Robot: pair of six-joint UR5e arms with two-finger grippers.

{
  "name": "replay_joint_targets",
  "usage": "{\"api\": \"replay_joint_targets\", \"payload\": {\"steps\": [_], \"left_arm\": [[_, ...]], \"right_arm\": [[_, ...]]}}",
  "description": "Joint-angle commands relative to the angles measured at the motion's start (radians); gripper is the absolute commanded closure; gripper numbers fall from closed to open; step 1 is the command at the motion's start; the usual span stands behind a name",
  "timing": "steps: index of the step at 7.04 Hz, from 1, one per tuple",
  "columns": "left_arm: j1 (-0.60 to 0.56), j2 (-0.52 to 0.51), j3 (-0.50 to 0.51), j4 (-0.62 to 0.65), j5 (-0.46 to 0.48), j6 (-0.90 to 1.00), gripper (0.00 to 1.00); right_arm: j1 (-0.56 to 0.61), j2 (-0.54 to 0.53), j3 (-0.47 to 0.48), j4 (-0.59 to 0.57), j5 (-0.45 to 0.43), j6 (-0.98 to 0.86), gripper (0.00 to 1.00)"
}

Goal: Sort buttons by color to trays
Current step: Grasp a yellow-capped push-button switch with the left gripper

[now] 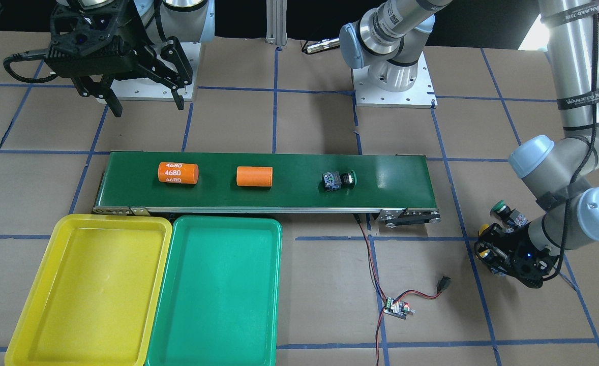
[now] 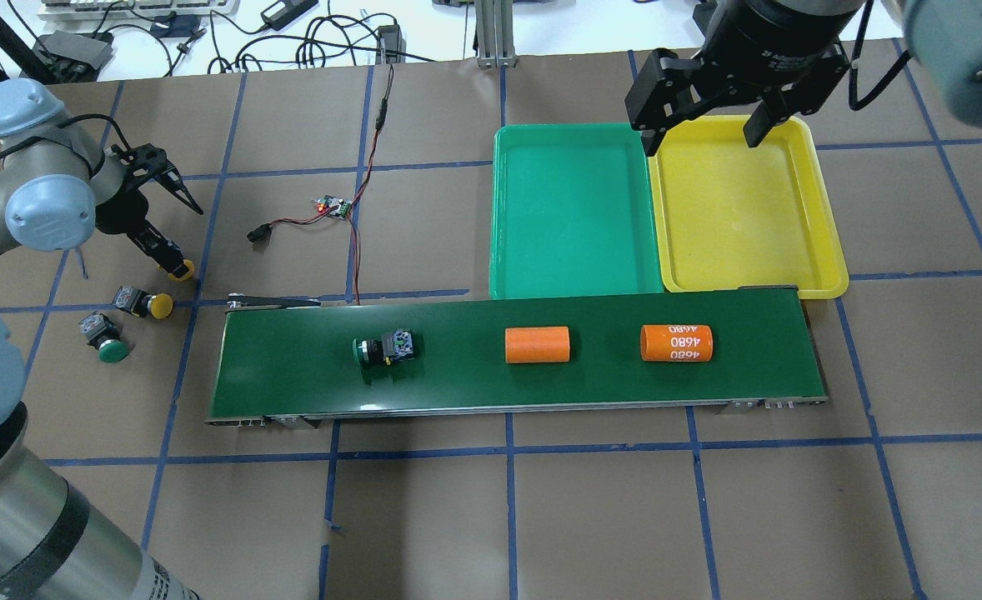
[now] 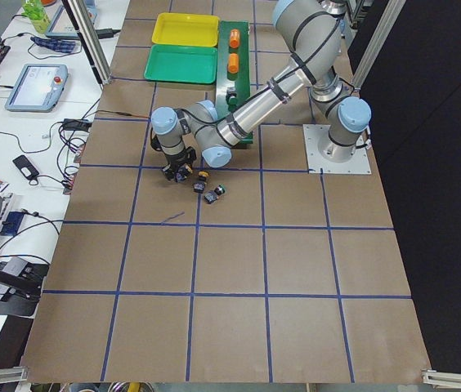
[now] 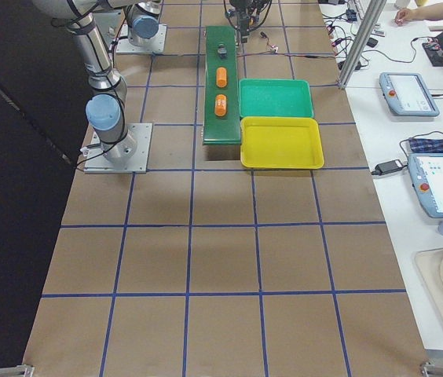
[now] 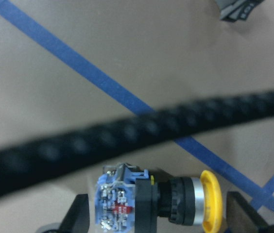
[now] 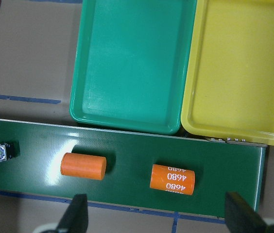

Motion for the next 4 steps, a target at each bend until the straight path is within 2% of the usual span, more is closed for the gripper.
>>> {"api": "replay_joint_targets", "payload": {"steps": [1, 3, 4], "left_arm": [[-0.011, 0.124, -0.009, -0.193, -0.016, -0.232, 0.89], [-0.026, 0.297, -0.023, -0.422, -0.157, -0.543, 0.89], [-0.052, 0.369, -0.069, -0.467, -0.156, -0.597, 0.89]], "right_arm": [[0.000, 0.001, 0.000, 0.000, -0.001, 0.000, 0.00], [0.000, -0.001, 0.000, 0.000, 0.001, 0.000, 0.00], [0.000, -0.001, 0.000, 0.000, 0.001, 0.000, 0.00]]}}
